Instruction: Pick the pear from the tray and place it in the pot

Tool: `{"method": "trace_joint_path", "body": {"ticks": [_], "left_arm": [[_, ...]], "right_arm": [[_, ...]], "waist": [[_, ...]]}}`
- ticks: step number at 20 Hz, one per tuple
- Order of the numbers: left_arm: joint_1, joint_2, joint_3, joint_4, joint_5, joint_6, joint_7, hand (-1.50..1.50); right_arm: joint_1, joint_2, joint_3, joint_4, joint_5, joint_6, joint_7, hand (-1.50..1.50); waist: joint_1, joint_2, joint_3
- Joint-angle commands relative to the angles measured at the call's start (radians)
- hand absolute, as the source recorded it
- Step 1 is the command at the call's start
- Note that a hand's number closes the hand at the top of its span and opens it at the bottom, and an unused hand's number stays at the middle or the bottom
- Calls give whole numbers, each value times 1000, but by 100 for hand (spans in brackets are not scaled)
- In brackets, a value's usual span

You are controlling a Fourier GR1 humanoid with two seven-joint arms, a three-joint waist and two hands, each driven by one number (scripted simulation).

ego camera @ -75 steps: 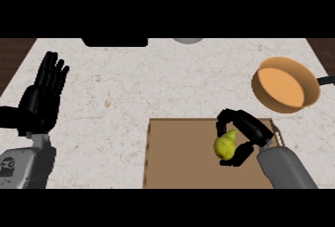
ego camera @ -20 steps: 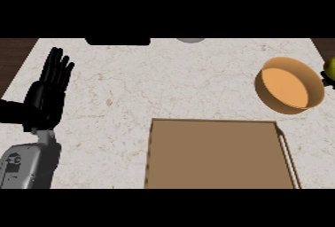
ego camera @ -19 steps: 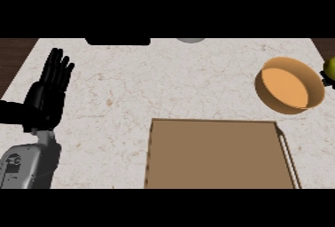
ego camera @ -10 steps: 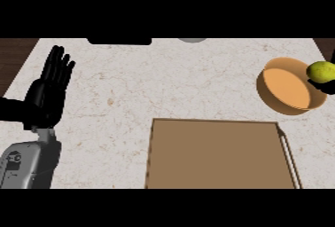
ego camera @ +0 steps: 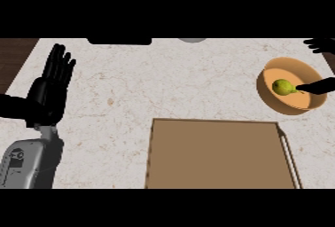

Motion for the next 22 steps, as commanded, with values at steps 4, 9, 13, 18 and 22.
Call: {"method": "trace_joint_path", "body": {"ticks": [4,9,13,18,22], "left_arm": [[24,35,35,-54,39,-20,62,0],[27,7,4,-31,14,-17,26,0],[51,-21,5,-1,4,-7,-38,0],[53,-21,-23,-65,-7,-4,7,0],[18,-14,-5,-24,5,-17,-17,0]], "right_arm": [[-55,11,-133,27,-184,95,-15,-150],[-119,-64,-244,98,-298,169,90,-150],[-86,-145,-305,178,-363,219,44,-150],[-72,-266,-362,256,-412,248,-20,-150],[-53,-321,-393,304,-448,288,-35,-150]], "waist": [[-8,-9,-1],[-12,-6,-1],[-7,1,0],[12,6,2],[10,8,2]]}}
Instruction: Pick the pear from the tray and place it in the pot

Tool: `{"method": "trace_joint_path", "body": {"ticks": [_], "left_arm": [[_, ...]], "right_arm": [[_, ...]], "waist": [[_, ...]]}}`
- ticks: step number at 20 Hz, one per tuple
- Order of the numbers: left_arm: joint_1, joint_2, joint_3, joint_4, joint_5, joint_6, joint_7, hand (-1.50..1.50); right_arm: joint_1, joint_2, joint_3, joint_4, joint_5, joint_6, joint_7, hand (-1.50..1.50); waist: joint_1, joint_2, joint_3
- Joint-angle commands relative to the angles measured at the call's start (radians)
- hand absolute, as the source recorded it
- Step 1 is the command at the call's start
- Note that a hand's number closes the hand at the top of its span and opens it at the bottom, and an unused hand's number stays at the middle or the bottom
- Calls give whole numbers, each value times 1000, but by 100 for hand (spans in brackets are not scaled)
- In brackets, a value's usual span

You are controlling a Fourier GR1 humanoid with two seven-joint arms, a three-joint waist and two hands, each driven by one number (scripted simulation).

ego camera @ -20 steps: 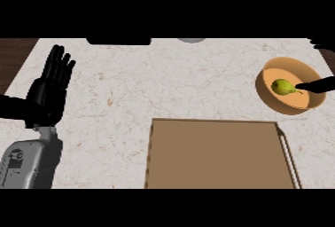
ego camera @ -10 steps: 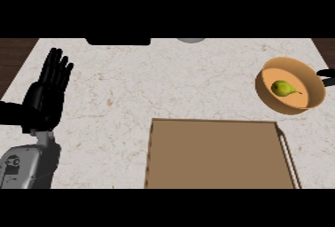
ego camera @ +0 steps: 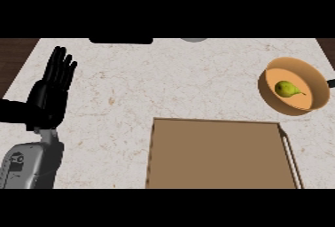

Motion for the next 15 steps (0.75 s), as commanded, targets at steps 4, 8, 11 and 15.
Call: {"method": "trace_joint_path", "body": {"ticks": [4,8,11,15], "left_arm": [[-9,-8,-6,-10,7,-3,16,0],[4,-5,-5,-5,6,-16,-19,0],[3,-30,-26,-21,-10,12,4,0],[-11,-1,7,5,15,-17,-13,0]], "right_arm": [[94,-130,-53,79,-44,94,-85,-150],[119,-185,-83,98,-71,132,-102,-150],[138,-197,-73,101,-63,130,-111,-150],[181,-211,-79,104,-67,131,-141,-150]], "waist": [[13,11,4],[14,13,5],[17,9,5],[20,15,7]]}}
